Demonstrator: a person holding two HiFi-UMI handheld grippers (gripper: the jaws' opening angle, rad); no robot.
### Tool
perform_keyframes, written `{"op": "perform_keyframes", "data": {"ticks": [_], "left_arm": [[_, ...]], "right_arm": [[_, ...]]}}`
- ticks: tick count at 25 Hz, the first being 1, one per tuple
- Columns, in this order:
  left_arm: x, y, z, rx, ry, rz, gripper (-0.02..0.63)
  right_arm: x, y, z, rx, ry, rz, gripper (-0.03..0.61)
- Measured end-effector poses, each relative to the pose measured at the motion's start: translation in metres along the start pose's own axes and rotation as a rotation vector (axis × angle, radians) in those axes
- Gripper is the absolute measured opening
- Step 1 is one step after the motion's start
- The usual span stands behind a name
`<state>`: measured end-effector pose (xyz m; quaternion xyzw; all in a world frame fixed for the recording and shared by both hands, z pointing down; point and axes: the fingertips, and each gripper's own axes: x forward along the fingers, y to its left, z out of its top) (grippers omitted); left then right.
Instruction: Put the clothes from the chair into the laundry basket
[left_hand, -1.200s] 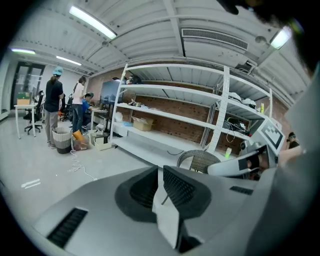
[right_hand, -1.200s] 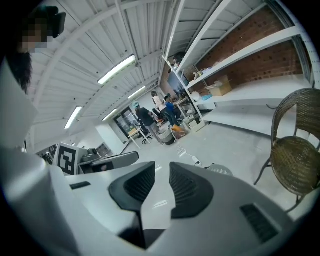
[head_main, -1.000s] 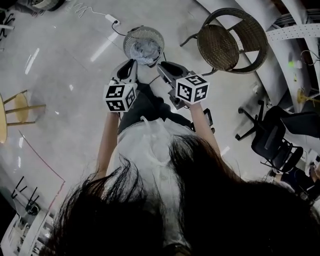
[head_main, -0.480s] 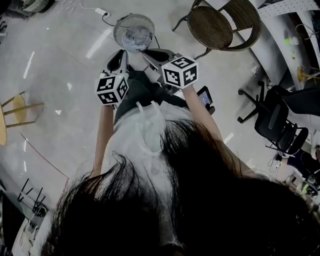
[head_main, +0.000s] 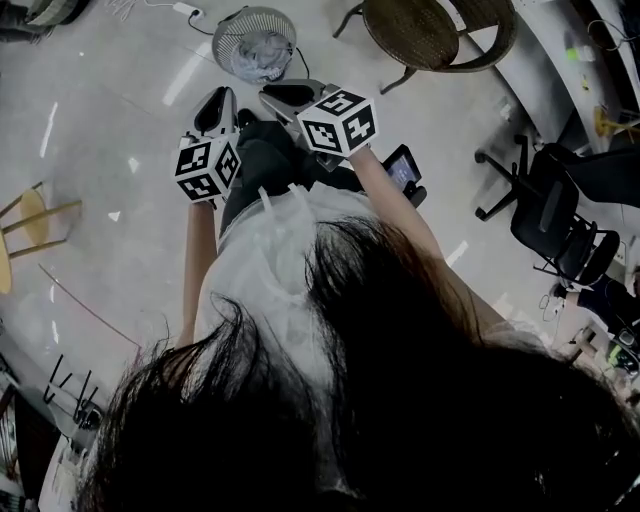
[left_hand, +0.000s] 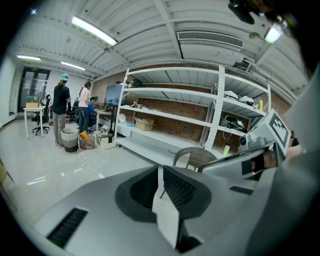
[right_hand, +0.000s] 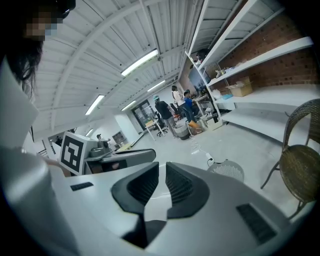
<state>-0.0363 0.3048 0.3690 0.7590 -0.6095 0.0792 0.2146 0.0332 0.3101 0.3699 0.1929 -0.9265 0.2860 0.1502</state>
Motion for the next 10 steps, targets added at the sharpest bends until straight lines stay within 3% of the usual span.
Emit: {"op": "perform_keyframes", "data": {"ticks": [10], "left_arm": [[0.0023, 0.0083, 0.0038, -0.001, -0.003, 0.007, 0.031]], "right_arm": [[0.0059, -0.0008, 0.0006, -0.002, 0.009, 0.003, 0.057]]}}
